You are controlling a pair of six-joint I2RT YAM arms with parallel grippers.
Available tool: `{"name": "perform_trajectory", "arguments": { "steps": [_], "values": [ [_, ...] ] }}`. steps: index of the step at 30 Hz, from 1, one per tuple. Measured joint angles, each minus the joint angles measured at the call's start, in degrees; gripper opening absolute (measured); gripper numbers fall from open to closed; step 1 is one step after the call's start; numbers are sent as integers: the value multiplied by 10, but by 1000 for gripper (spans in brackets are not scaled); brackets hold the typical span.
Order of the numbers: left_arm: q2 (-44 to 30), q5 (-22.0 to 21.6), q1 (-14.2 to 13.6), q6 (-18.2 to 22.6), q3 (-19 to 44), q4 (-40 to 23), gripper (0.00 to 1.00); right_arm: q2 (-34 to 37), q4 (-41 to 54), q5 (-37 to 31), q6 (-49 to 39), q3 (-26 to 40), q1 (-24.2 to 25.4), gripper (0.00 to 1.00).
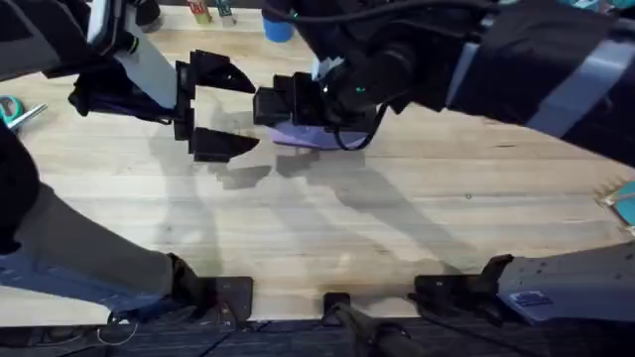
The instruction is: Unzip the bag, pick up the pens from the table one at a time and place them inside, then zip the bag closed.
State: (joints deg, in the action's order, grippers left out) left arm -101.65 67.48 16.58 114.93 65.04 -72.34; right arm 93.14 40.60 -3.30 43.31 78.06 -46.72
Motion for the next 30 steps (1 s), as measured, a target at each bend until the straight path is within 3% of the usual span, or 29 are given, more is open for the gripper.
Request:
{"name": "perform_trajectory", "arguments": {
  "steps": [14, 30],
  "values": [
    [0, 0, 0, 0, 0, 0, 993, 8, -1, -152, 69, 0, -76, 996],
    [0, 0, 0, 0, 0, 0, 993, 51, -47, -188, 100, 0, -79, 996]
  ]
}}
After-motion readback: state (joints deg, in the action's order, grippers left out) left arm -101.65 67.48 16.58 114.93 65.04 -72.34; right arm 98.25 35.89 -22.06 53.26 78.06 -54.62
